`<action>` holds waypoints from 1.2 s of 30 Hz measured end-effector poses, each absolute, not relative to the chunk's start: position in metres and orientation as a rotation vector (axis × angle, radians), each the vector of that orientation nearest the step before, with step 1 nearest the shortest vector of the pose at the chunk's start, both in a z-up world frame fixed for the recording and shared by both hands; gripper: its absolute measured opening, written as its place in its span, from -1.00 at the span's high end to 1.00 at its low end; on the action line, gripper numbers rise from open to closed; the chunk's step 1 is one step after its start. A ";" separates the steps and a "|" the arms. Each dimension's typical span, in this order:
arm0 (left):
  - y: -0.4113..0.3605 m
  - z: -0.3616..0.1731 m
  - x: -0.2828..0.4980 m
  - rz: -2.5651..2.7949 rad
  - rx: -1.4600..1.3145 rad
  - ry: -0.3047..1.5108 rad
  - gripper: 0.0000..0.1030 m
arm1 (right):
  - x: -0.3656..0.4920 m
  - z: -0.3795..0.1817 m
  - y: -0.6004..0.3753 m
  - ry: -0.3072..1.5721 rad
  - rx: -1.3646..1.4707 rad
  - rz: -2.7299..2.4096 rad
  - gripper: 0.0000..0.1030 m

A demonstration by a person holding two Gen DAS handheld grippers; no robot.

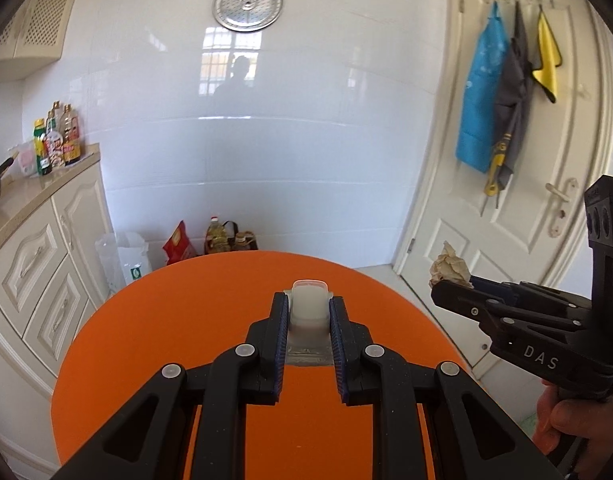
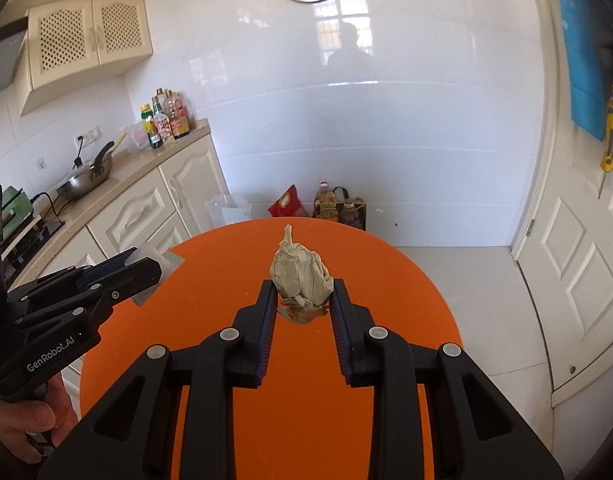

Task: Collect trash
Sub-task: 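Carry both items over the blue bucket and open both grippers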

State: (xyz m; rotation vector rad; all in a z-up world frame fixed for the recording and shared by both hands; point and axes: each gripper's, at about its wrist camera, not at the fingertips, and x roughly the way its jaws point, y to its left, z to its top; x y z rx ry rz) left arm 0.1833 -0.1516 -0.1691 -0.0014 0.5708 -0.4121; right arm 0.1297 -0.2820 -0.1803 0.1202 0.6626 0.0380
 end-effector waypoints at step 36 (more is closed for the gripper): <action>-0.448 -0.255 0.132 -1.005 0.291 0.892 0.69 | -0.079 -0.297 -0.584 0.803 0.510 -0.522 0.48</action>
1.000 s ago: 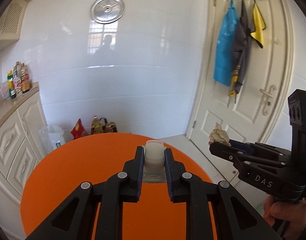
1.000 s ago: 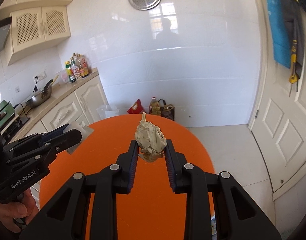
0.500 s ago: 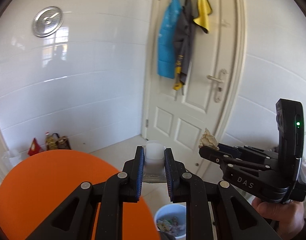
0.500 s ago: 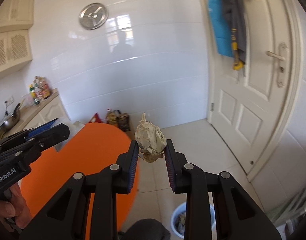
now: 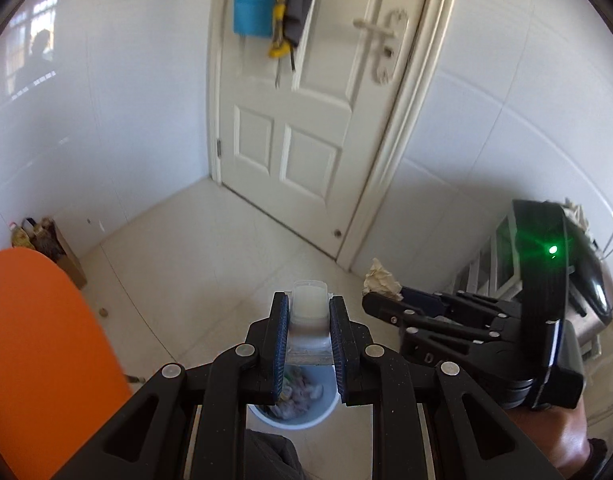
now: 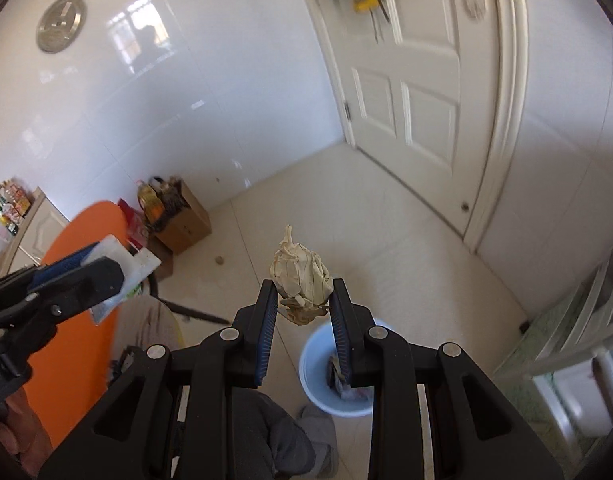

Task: Collect trash
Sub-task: 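Carry both items over the blue bucket and open both grippers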

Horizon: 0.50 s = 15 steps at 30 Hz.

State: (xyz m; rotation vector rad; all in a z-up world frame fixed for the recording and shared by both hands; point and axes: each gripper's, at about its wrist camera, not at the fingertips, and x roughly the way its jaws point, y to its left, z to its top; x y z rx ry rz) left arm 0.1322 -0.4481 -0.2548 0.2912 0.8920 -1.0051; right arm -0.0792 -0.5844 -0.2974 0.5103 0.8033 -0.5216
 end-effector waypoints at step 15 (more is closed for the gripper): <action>-0.518 -0.320 0.208 -0.959 0.384 1.194 0.26 | -0.079 -0.425 -0.644 0.978 0.767 -0.504 -0.40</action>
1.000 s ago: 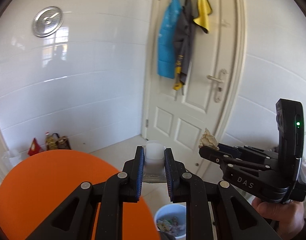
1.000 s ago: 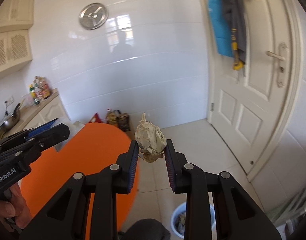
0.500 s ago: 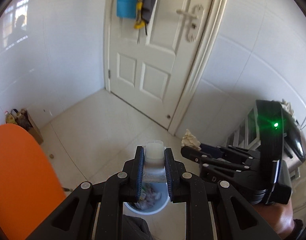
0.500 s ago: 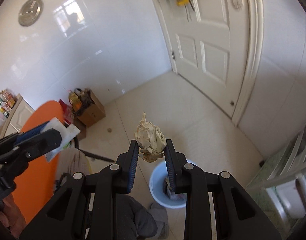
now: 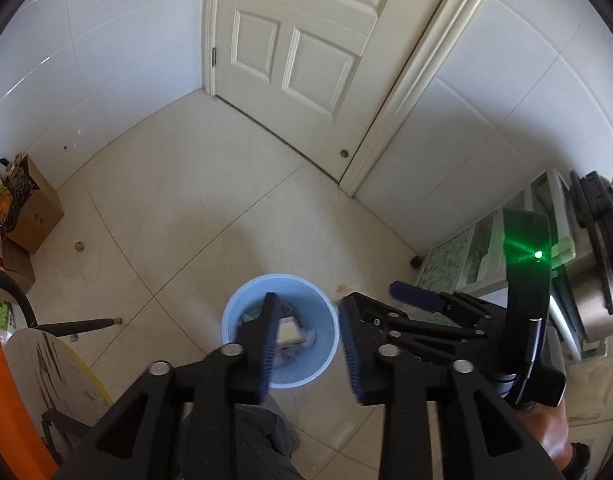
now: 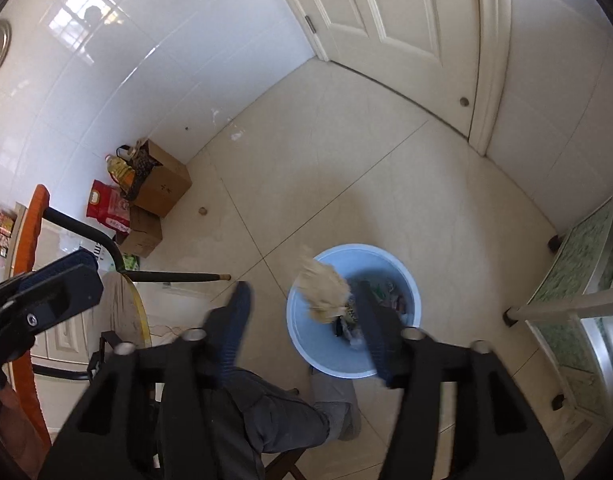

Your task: Collect trash

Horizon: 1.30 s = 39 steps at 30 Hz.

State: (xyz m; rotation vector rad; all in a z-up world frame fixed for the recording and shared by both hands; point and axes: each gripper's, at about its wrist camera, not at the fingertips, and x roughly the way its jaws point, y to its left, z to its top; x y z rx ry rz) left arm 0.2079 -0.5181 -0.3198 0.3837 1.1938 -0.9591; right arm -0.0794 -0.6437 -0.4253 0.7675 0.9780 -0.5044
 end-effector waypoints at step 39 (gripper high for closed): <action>-0.059 -0.060 0.000 -0.422 0.072 0.409 -0.96 | -0.019 -0.116 -0.329 0.519 0.278 -0.370 -1.00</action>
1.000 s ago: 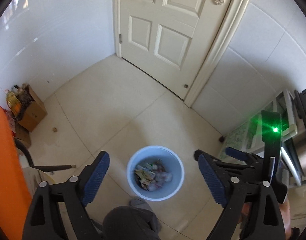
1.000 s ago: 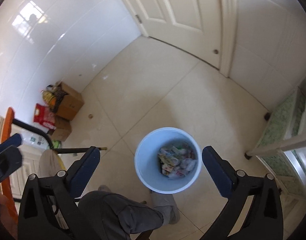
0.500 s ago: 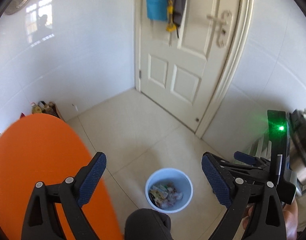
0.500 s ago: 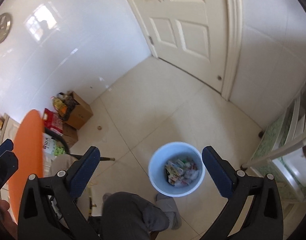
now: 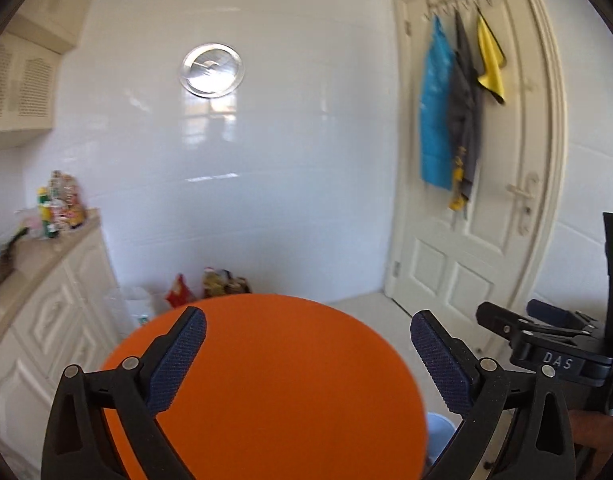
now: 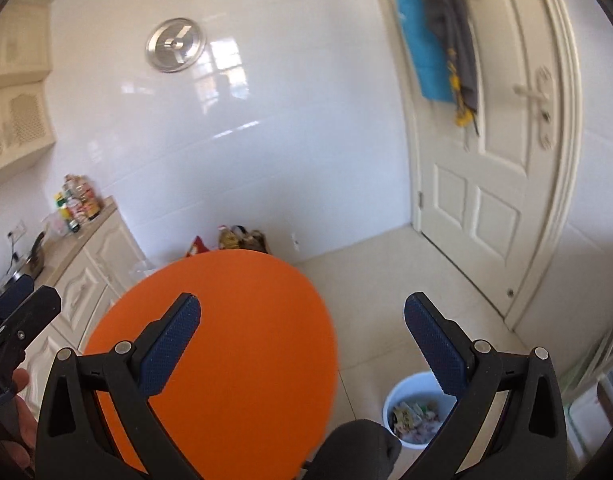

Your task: Collect trash

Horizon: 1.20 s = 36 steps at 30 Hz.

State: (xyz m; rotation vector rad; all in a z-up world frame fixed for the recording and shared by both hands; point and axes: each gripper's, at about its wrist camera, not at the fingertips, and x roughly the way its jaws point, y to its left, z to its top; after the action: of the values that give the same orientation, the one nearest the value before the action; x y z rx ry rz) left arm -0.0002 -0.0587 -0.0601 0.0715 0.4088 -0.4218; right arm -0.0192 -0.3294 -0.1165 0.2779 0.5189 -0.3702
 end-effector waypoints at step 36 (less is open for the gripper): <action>0.025 -0.053 -0.204 -0.147 -0.031 0.330 -0.99 | -0.082 -0.082 -0.144 0.354 0.050 -0.241 -1.00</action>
State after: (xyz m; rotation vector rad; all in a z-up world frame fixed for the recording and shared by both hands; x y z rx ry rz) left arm -0.2039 0.0246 -0.0527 -0.0309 0.3301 -0.1473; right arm -0.0820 -0.1440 -0.0824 0.0496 0.3544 -0.2409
